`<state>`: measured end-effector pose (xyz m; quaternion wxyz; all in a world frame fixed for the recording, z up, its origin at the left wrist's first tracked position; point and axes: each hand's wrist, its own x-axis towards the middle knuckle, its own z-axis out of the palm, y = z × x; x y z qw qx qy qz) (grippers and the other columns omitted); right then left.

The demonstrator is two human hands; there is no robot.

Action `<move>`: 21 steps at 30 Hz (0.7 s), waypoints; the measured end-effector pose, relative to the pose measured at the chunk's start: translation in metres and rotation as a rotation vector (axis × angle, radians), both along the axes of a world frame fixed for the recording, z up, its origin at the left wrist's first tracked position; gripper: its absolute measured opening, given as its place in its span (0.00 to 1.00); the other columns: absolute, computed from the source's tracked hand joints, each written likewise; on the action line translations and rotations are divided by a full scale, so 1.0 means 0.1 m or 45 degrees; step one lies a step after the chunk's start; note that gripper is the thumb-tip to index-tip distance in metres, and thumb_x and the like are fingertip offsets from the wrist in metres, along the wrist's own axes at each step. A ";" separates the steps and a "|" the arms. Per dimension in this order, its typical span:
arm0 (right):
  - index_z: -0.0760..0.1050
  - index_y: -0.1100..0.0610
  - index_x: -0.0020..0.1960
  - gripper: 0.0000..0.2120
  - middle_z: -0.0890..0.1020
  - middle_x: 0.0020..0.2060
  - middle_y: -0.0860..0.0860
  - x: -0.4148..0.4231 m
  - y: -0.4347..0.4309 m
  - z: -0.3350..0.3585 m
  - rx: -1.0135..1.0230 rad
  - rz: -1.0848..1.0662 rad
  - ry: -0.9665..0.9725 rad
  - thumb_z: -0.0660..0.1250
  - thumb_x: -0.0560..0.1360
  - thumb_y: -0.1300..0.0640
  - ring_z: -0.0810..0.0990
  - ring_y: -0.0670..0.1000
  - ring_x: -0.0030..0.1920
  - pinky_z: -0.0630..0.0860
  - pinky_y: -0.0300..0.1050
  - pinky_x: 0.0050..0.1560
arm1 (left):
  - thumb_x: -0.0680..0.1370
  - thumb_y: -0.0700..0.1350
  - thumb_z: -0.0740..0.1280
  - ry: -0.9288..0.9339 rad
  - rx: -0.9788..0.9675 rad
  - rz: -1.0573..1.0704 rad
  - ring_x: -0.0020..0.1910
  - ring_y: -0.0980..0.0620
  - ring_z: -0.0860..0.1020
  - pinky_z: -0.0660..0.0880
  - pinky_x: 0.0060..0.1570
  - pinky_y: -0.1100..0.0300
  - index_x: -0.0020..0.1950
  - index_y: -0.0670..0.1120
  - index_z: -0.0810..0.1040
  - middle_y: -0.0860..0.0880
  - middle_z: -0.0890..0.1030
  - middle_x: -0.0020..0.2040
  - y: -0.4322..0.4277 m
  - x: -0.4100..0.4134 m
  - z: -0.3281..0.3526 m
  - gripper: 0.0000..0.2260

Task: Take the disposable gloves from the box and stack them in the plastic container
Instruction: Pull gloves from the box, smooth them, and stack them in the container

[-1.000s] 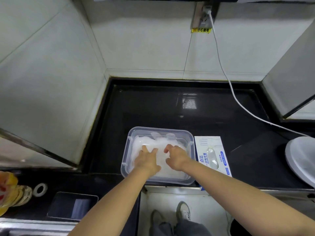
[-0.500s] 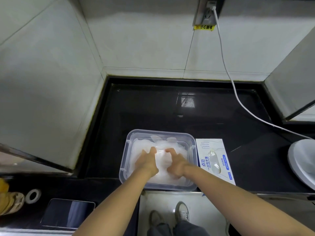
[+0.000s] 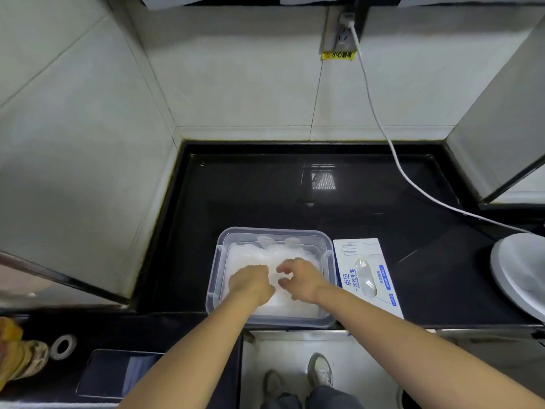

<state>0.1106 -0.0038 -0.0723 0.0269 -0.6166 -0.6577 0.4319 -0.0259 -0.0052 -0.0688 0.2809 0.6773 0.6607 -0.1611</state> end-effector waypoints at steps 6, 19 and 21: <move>0.81 0.54 0.45 0.09 0.83 0.40 0.47 0.47 0.11 0.39 0.479 -0.436 0.387 0.64 0.79 0.61 0.80 0.48 0.39 0.77 0.42 0.43 | 0.81 0.48 0.60 -0.200 0.451 0.165 0.36 0.53 0.74 0.67 0.33 0.63 0.38 0.48 0.74 0.50 0.77 0.37 -0.03 0.41 0.26 0.12; 0.69 0.56 0.68 0.17 0.74 0.63 0.56 1.54 -0.22 -0.19 0.003 0.068 -0.698 0.55 0.80 0.60 0.77 0.58 0.61 0.76 0.50 0.59 | 0.82 0.41 0.59 -0.480 0.060 -0.097 0.59 0.41 0.76 0.73 0.57 0.53 0.67 0.41 0.72 0.40 0.75 0.63 -0.25 1.70 0.38 0.14; 0.69 0.54 0.70 0.18 0.71 0.64 0.55 1.55 -0.23 -0.21 -0.012 0.046 -0.721 0.58 0.80 0.58 0.79 0.56 0.60 0.77 0.48 0.58 | 0.82 0.40 0.58 -0.397 -0.080 -0.088 0.63 0.40 0.74 0.72 0.59 0.53 0.73 0.40 0.66 0.39 0.69 0.69 -0.30 1.79 0.26 0.18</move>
